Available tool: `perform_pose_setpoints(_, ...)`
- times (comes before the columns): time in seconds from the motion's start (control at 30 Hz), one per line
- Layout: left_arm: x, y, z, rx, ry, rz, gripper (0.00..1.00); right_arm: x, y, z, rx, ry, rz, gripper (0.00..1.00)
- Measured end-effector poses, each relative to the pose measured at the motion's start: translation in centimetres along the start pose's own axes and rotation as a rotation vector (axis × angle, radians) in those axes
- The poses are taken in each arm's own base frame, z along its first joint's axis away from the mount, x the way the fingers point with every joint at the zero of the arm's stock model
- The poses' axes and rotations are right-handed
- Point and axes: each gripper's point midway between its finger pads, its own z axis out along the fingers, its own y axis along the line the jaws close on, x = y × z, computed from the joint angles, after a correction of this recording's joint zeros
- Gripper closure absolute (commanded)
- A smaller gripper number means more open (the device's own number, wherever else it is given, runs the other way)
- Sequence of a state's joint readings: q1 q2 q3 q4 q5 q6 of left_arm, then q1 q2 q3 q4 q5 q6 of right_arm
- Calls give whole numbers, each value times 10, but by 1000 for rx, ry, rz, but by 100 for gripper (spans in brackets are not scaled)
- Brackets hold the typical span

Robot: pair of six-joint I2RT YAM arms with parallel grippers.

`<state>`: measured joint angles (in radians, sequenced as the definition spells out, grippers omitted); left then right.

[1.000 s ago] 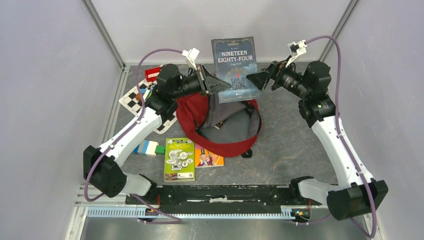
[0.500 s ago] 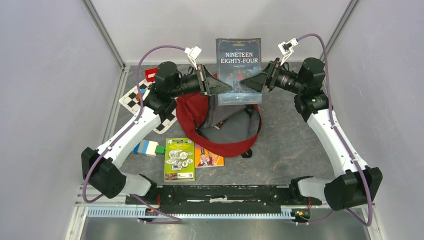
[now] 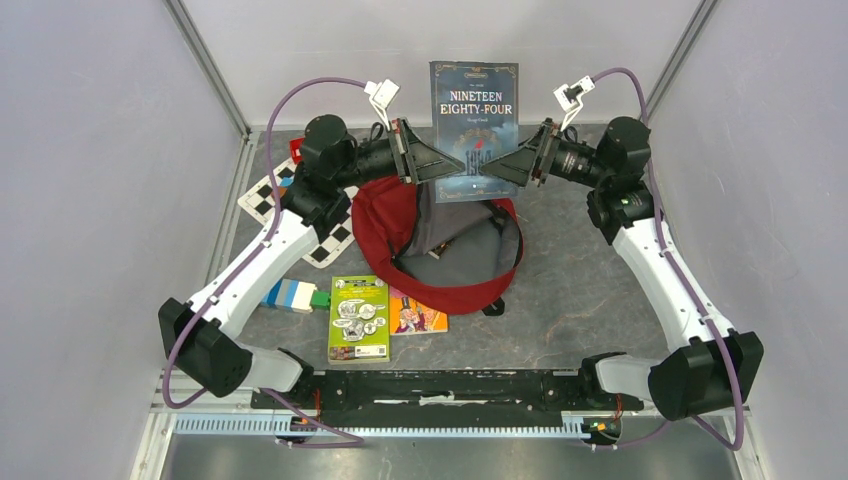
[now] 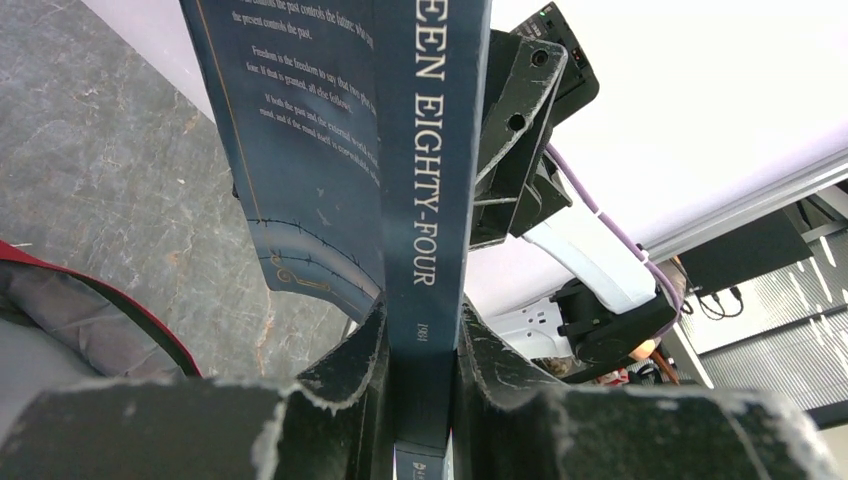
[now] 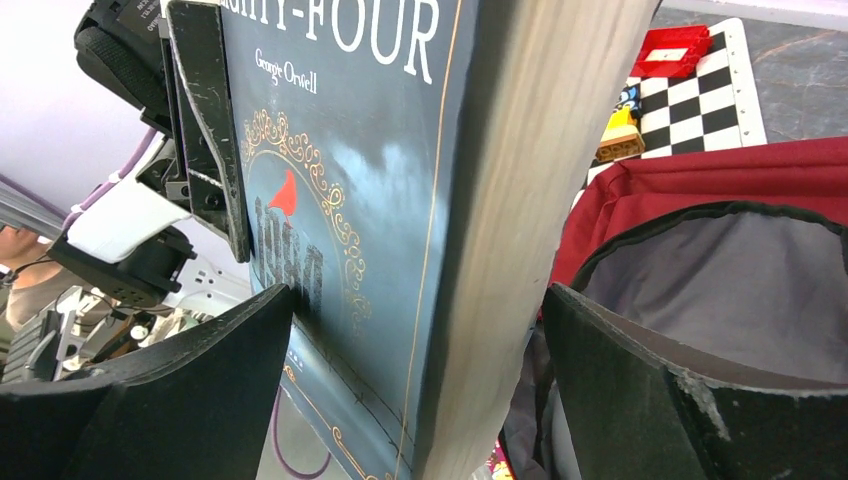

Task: Pack the student bag
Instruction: Pick up the book from the center of the board.

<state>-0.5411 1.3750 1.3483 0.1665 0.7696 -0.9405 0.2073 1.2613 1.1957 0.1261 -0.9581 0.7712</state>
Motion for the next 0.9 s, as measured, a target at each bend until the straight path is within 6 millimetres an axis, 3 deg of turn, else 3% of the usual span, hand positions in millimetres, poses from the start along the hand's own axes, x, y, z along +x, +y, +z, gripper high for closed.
perform_pose_setpoints(0.63, -3, -16, 3, 45, -11, 35, 98, -2, 14, 0, -73, 2, 16, 2)
perform_pose_setpoints(0.9, -6, -16, 4, 37, -7, 27, 98, 1, 9, 0, -61, -18, 15, 2)
